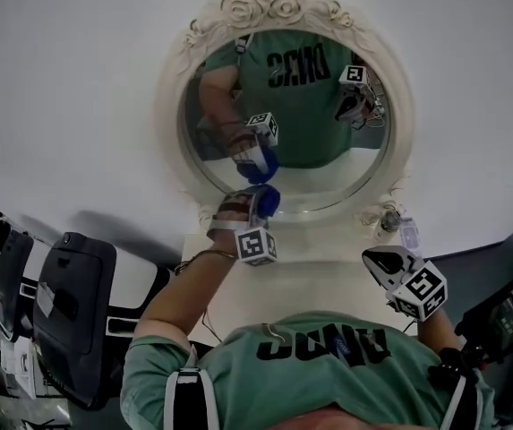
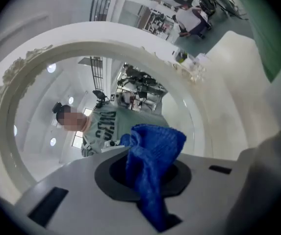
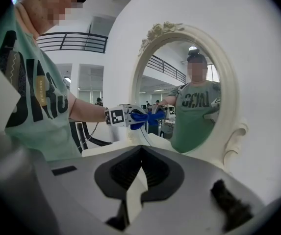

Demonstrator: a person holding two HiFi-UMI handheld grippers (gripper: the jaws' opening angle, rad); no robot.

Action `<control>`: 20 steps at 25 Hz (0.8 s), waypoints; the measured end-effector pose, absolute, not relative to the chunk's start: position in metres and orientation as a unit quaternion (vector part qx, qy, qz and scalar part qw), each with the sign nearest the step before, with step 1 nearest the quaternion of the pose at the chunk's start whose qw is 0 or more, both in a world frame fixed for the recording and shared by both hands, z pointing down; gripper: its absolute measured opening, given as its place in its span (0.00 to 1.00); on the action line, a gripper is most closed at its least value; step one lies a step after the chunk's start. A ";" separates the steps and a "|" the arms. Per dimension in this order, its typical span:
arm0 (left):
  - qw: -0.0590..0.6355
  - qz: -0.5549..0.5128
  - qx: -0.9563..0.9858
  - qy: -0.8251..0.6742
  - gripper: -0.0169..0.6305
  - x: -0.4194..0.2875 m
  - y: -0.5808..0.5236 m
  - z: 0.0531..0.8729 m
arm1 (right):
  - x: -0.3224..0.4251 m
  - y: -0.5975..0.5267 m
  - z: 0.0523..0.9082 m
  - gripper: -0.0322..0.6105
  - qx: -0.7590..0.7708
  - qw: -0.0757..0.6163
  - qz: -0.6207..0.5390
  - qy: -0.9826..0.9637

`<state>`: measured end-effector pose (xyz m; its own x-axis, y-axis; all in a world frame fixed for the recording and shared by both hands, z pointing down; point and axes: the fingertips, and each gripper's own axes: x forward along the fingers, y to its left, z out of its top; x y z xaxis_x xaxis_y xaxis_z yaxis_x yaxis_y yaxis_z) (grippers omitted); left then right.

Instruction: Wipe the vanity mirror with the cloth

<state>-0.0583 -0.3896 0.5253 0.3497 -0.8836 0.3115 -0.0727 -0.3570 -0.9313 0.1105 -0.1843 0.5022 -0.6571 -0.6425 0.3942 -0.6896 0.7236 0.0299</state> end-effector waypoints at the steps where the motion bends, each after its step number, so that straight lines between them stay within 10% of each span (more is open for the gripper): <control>1: 0.448 -0.466 -0.677 0.353 0.10 -0.077 -0.394 0.525 | 0.102 -0.187 0.501 0.07 0.359 0.192 0.058 -0.911; 20: 0.457 -0.511 -0.636 0.356 0.10 -0.133 -0.419 0.563 | 0.091 -0.203 0.525 0.07 0.361 0.175 0.086 -0.912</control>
<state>-0.1330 -0.4187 0.5632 0.2247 -0.9187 0.3248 0.0145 -0.3302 -0.9438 0.0909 -0.2030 0.5246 -0.6784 -0.6282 0.3810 -0.6884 0.7247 -0.0309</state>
